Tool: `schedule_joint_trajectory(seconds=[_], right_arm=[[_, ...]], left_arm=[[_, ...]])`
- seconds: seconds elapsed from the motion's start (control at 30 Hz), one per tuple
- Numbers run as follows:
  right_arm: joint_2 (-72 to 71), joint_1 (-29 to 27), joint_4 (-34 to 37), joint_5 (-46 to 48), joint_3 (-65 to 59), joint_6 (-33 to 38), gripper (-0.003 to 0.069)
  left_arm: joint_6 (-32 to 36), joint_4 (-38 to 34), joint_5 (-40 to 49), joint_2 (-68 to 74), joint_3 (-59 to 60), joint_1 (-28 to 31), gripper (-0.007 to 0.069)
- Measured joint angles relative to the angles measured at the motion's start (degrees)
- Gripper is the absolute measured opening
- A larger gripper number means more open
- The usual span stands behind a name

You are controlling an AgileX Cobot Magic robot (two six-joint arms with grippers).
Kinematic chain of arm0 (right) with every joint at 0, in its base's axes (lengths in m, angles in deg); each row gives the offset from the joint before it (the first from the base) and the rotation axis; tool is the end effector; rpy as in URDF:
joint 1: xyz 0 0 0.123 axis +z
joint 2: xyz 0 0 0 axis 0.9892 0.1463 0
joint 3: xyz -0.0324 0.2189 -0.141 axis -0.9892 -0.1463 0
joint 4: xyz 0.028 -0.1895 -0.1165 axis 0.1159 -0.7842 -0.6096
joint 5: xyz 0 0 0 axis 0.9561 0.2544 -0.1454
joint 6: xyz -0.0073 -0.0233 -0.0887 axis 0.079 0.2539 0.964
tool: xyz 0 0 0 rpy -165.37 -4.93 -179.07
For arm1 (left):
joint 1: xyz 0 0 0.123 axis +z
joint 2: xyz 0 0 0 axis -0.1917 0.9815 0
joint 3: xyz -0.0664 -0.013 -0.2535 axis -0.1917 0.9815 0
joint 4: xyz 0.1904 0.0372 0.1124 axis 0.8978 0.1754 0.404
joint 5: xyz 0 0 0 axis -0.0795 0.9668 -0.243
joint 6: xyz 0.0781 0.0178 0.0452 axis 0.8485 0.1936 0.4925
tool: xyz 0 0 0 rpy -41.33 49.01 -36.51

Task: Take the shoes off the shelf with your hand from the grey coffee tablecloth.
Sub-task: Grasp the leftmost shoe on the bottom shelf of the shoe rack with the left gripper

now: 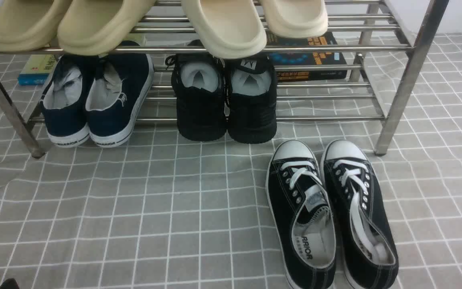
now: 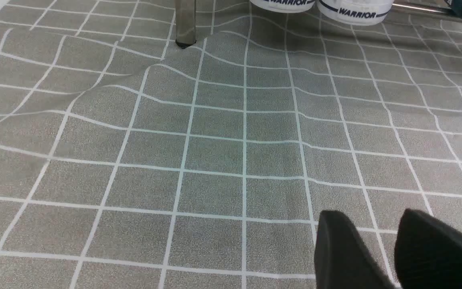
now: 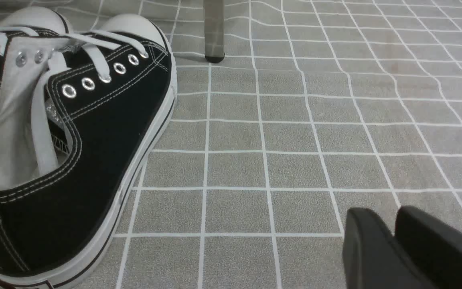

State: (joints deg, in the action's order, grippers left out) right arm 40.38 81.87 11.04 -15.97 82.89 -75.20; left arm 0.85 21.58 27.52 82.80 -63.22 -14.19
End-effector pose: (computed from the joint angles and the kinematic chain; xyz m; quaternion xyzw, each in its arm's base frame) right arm 0.0475 0.0005 0.1740 -0.0035 0.8092 0.0024 0.5875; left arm 0.0483 0.0010 0.1719 -0.0392 0.8042 -0.0367 0.5920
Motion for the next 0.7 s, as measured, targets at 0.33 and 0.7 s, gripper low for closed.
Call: schedule_joint_trajectory(seconds=[0.33, 0.7], right_arm=[[0.0, 0.0, 0.0, 0.0, 0.0, 0.0, 0.0141], [0.0, 0.0, 0.0, 0.0, 0.0, 0.0, 0.0155]], left_arm=[[0.0, 0.0, 0.0, 0.0, 0.0, 0.0, 0.0239], [-4.8, -5.5, -0.3, 0.0, 0.0, 0.0, 0.0239]])
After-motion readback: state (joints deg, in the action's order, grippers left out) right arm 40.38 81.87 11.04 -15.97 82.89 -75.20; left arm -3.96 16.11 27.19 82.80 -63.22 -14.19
